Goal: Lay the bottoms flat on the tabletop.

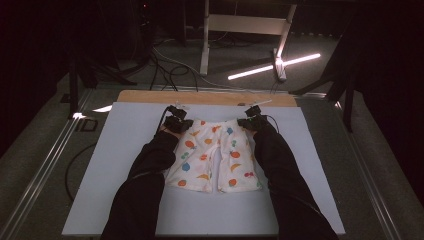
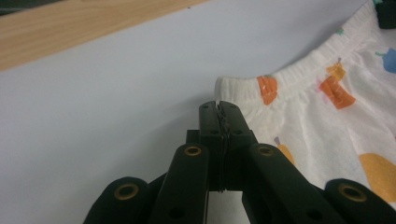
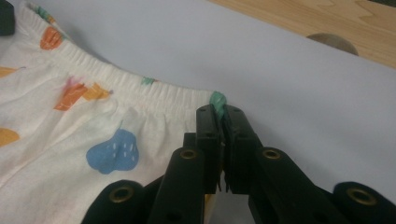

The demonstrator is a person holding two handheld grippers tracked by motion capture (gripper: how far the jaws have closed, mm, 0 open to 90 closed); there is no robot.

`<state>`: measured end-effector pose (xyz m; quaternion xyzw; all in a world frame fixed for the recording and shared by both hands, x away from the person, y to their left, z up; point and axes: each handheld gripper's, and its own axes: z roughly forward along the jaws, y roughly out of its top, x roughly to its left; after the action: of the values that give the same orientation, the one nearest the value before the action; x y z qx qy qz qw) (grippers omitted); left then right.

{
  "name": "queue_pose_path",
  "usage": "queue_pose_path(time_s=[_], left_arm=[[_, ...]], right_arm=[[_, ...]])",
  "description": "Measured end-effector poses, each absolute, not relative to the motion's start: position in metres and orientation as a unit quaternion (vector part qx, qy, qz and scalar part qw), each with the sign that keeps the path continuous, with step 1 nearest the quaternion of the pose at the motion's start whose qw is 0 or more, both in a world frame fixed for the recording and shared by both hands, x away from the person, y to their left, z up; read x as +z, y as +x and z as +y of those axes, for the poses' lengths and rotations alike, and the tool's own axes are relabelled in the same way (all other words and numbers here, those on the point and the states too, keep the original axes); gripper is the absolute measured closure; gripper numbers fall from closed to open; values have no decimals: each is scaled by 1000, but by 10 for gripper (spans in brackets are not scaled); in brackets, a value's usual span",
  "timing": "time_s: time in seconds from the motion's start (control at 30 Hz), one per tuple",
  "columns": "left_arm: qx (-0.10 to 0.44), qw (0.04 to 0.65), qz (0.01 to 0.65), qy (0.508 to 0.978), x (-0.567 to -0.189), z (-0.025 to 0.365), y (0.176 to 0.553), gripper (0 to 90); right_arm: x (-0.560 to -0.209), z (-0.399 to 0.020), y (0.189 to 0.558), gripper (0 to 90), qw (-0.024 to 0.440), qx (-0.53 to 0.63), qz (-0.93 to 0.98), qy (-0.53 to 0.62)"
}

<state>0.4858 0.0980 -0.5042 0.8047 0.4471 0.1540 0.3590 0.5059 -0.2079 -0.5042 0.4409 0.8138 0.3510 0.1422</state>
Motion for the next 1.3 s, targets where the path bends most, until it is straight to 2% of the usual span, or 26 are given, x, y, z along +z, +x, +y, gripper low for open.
queue_pose_path(time_s=[0.23,0.3,0.37,0.47,0.5,0.57,0.63,0.7,0.8,0.9,0.97,1.2,1.3], left_arm=[[166,354,452,802,-513,95,490,895],[172,355,452,800,-514,95,490,880],[177,365,452,794,-511,96,489,771],[170,366,463,789,-504,97,489,492],[163,366,465,789,-502,97,489,403],[158,378,467,783,-495,98,485,309],[145,388,456,788,-490,99,481,170],[142,391,442,795,-484,100,475,107],[128,406,426,798,-475,101,462,39],[114,416,411,803,-469,106,449,15],[113,424,404,803,-464,112,438,15],[92,438,381,809,-462,139,399,14],[99,428,372,818,-466,148,383,14]], right_arm=[[-510,-207,515,853,136,338,815,450],[-511,-206,515,806,132,338,814,453],[-509,-205,514,676,129,340,816,449],[-503,-207,512,568,127,352,809,453],[-501,-208,510,564,126,356,809,451],[-495,-209,507,553,129,359,811,444],[-488,-208,500,558,125,366,813,434],[-484,-207,494,571,124,365,819,426],[-480,-201,480,657,120,363,831,404],[-482,-197,460,837,109,358,844,384],[-486,-195,450,898,102,341,858,371],[-502,-194,432,900,99,307,876,359],[-510,-198,430,900,99,297,878,361]])
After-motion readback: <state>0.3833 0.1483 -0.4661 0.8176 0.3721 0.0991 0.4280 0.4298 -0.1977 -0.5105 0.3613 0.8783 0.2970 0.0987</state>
